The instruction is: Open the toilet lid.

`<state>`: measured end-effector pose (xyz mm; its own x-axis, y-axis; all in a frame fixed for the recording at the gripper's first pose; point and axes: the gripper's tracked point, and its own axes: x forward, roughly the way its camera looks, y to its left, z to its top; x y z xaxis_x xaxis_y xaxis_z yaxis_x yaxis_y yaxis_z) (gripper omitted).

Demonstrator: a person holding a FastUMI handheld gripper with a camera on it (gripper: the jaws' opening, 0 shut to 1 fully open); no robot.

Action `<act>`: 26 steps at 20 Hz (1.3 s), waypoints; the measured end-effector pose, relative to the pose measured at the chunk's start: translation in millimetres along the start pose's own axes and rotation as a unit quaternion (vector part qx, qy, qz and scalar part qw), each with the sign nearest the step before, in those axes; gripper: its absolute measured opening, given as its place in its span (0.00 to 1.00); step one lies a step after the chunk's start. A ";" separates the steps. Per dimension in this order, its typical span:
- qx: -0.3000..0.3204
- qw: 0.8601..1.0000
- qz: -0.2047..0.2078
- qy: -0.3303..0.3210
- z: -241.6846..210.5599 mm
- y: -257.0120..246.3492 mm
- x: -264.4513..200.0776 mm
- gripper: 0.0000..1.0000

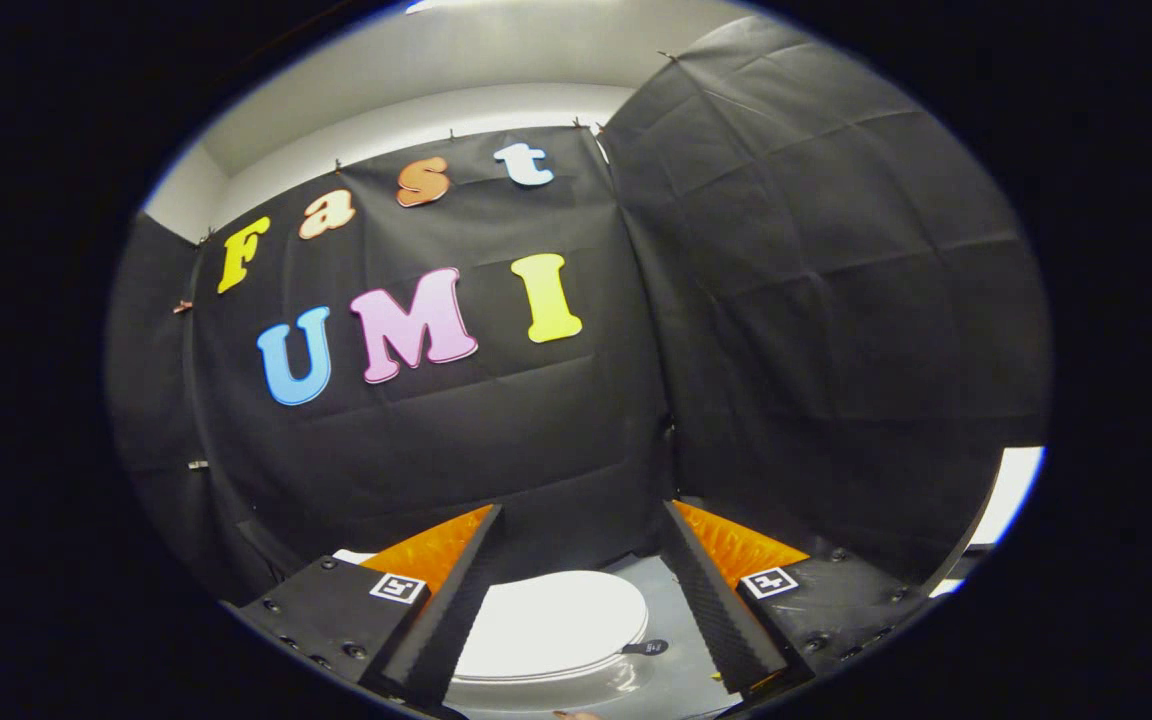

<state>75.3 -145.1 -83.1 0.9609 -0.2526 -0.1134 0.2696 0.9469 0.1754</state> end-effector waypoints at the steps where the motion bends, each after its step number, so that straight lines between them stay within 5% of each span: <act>1: 0.015 1.000 0.001 0.008 -6.3 -6.8 9.2 0.98; 13: 0.210 0.973 -0.041 0.081 -123.6 -113.9 101.7 0.99; 26: 0.393 0.891 -0.076 0.215 -319.8 -182.5 141.4 0.99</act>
<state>141.8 -289.9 -443.8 0.8420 -0.1062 -0.5289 0.5179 0.4340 0.7372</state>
